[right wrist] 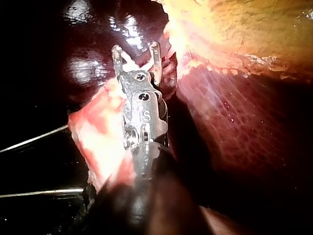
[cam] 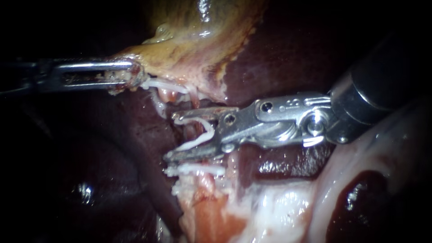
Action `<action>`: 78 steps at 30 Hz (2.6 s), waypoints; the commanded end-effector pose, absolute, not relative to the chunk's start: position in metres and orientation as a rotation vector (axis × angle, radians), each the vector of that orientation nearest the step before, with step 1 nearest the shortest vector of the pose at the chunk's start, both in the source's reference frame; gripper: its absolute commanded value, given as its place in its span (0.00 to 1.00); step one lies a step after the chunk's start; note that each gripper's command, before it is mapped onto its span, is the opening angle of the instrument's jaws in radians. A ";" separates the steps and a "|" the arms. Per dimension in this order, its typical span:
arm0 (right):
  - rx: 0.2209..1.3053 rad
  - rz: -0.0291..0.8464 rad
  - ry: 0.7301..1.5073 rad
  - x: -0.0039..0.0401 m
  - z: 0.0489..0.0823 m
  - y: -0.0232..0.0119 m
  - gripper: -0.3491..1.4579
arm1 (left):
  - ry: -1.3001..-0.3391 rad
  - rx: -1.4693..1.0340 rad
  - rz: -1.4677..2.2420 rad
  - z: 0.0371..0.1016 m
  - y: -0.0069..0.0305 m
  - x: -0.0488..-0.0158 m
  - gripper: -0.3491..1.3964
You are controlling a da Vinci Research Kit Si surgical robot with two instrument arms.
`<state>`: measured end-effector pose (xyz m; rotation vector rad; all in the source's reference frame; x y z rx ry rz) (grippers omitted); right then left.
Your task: Clipping third clip right tube
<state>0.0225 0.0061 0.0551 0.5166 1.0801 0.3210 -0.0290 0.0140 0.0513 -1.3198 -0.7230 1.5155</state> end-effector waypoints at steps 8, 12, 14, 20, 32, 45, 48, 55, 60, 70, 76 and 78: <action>0.525 0.320 1.097 0.0213 0.0539 0.0061 0.46 | -0.722 -1.319 1.516 0.0512 0.0139 -0.0287 0.00; 0.539 0.333 1.107 0.0199 0.0531 0.0065 0.46 | -0.720 -1.318 1.515 0.0512 0.0140 -0.0284 0.00; 0.546 0.338 1.106 0.0192 0.0528 0.0067 0.46 | -0.718 -1.317 1.514 0.0511 0.0140 -0.0282 0.00; 0.561 0.347 1.105 0.0172 0.0521 0.0073 0.46 | -0.717 -1.316 1.514 0.0510 0.0141 -0.0280 0.00; 0.574 0.380 1.094 0.0177 0.0536 0.0075 0.46 | -0.717 -1.316 1.513 0.0509 0.0141 -0.0279 0.00; 0.566 0.421 1.106 0.0205 0.0568 0.0073 0.47 | -0.716 -1.315 1.513 0.0509 0.0141 -0.0280 0.00; 0.584 0.431 1.126 0.0214 0.0570 0.0074 0.47 | -0.716 -1.315 1.513 0.0509 0.0141 -0.0280 0.00; 0.612 0.459 1.173 0.0229 0.0568 0.0076 0.47 | -0.716 -1.315 1.513 0.0509 0.0141 -0.0280 0.00; 0.641 0.471 1.212 0.0230 0.0554 0.0078 0.47 | -0.716 -1.315 1.513 0.0509 0.0141 -0.0280 0.00; 0.727 0.526 1.297 0.0234 0.0507 0.0091 0.47 | -0.716 -1.315 1.513 0.0509 0.0141 -0.0280 0.00; 0.805 0.517 1.295 0.0234 0.0503 0.0091 0.46 | -0.716 -1.315 1.513 0.0509 0.0141 -0.0280 0.00; 0.828 0.527 1.288 0.0235 0.0504 0.0091 0.45 | -0.716 -1.315 1.513 0.0509 0.0141 -0.0280 0.00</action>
